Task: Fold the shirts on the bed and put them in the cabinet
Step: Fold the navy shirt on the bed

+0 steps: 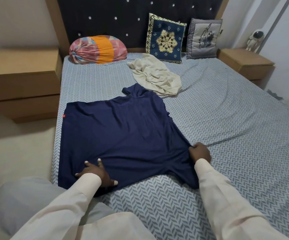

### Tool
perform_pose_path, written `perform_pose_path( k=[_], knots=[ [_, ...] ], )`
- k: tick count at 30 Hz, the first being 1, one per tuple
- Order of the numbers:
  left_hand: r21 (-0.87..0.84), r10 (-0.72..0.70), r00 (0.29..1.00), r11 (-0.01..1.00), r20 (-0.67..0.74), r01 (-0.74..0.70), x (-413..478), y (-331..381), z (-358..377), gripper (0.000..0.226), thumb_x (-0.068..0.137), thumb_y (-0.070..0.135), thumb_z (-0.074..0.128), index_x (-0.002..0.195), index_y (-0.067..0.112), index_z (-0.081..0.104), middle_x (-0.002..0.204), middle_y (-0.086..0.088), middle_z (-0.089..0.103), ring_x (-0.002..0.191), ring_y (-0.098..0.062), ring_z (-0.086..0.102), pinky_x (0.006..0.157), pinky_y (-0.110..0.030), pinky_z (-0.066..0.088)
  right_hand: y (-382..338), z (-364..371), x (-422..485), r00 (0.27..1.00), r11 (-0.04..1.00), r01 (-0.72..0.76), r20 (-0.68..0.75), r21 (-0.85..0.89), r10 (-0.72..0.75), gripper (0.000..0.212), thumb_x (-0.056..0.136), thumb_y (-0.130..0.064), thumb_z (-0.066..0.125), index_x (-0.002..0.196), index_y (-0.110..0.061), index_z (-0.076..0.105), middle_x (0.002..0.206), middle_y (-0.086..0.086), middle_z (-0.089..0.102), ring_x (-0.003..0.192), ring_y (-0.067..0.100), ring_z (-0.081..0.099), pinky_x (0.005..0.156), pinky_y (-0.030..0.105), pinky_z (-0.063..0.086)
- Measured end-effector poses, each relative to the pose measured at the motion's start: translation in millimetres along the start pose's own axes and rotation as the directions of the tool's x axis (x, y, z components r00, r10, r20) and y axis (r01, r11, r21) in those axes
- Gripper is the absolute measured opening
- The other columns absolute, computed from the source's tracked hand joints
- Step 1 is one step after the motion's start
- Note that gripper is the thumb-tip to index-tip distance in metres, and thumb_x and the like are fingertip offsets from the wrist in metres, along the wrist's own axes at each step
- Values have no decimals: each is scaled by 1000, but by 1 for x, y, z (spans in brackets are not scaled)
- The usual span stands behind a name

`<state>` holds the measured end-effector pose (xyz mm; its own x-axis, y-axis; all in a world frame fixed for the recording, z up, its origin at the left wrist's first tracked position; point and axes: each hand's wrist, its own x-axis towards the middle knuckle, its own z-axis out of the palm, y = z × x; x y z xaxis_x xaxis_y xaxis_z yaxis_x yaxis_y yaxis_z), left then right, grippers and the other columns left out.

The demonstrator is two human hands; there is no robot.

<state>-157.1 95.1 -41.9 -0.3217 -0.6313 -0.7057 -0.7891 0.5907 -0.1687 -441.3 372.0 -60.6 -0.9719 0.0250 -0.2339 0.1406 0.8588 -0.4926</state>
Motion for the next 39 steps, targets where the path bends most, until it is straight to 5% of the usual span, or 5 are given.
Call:
perform_pose_path(
  k=[5,13,22,27,39],
  knots=[
    [37,89,948,996,-307,-82,11,21,-31,89,78,82,38,137,17,52,141,-9,50,126,-31,50,101,-44,42,10,-5,17,982,990,-124,-138,67,132,37,78,-42,52,105,-18,61,118,13,63,115,36,53,101,47,33],
    [-4,409,860,903,-307,-431,52,58,-64,85,92,63,44,156,31,-1,164,-7,-9,150,-31,-6,120,-49,16,-41,5,69,999,999,22,29,46,-23,18,83,-33,59,90,-18,68,102,9,69,104,33,61,95,40,44],
    [-47,308,901,940,-307,-338,95,77,-92,93,85,78,36,156,34,-4,163,-7,-11,149,-35,-8,118,-56,7,-92,24,145,970,979,188,144,77,-198,41,84,-45,63,118,-22,64,119,7,65,116,31,57,102,43,43],
    [-60,280,911,948,-302,-311,120,81,-117,93,86,74,41,155,34,-6,164,-7,-11,149,-36,-8,119,-55,8,-115,24,166,996,992,87,25,93,-90,22,75,-40,59,74,-18,62,88,3,66,95,32,62,88,39,48],
    [-80,220,959,968,-176,-237,153,98,-150,118,75,74,61,150,38,-23,158,-12,-29,145,-45,-17,113,-67,10,-209,69,223,948,953,300,104,29,-302,26,85,-40,60,93,-17,69,106,12,69,104,35,62,87,39,48]
  ],
)
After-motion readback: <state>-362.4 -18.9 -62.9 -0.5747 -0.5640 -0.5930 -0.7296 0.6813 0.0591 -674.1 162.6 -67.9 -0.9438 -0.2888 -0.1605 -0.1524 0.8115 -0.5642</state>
